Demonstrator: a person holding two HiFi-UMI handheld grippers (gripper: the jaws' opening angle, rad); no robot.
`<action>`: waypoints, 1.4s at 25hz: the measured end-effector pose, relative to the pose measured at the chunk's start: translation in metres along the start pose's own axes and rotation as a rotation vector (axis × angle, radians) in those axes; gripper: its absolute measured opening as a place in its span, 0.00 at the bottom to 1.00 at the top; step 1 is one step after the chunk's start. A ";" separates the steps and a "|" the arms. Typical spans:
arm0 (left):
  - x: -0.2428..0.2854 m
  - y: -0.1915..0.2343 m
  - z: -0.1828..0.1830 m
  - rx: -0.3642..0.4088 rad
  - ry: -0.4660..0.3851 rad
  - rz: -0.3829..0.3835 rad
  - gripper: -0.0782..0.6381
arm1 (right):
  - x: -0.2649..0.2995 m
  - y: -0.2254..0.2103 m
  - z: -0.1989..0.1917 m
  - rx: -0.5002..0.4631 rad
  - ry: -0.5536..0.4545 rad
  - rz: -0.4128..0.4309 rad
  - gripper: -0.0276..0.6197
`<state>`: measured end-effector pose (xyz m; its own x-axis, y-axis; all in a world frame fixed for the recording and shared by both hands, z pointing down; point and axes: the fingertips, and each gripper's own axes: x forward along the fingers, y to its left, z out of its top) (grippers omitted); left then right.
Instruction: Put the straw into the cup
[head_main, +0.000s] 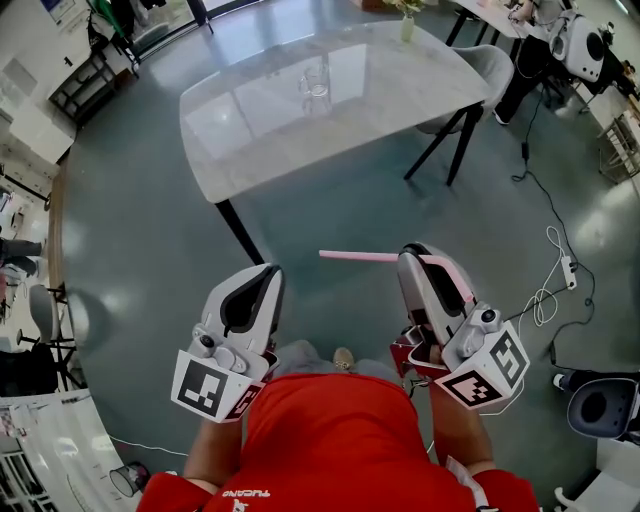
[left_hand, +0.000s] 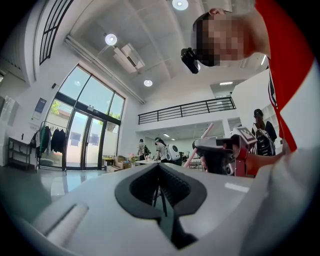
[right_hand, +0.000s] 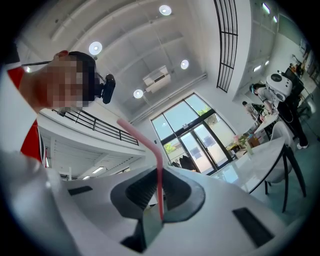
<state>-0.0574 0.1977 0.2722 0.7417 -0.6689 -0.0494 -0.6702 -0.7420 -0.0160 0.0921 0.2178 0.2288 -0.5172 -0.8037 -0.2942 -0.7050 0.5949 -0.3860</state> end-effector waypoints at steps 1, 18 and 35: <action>0.000 0.000 -0.001 -0.001 0.002 0.001 0.12 | 0.000 0.000 -0.001 0.000 0.000 0.000 0.08; 0.064 0.053 -0.012 0.006 -0.042 -0.053 0.12 | 0.047 -0.054 -0.011 -0.035 -0.003 -0.049 0.08; 0.172 0.206 -0.012 0.009 -0.044 -0.112 0.12 | 0.224 -0.137 -0.021 -0.080 0.061 -0.112 0.08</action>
<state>-0.0677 -0.0703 0.2723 0.8100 -0.5794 -0.0904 -0.5839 -0.8112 -0.0326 0.0628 -0.0437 0.2342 -0.4604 -0.8653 -0.1984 -0.7950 0.5013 -0.3416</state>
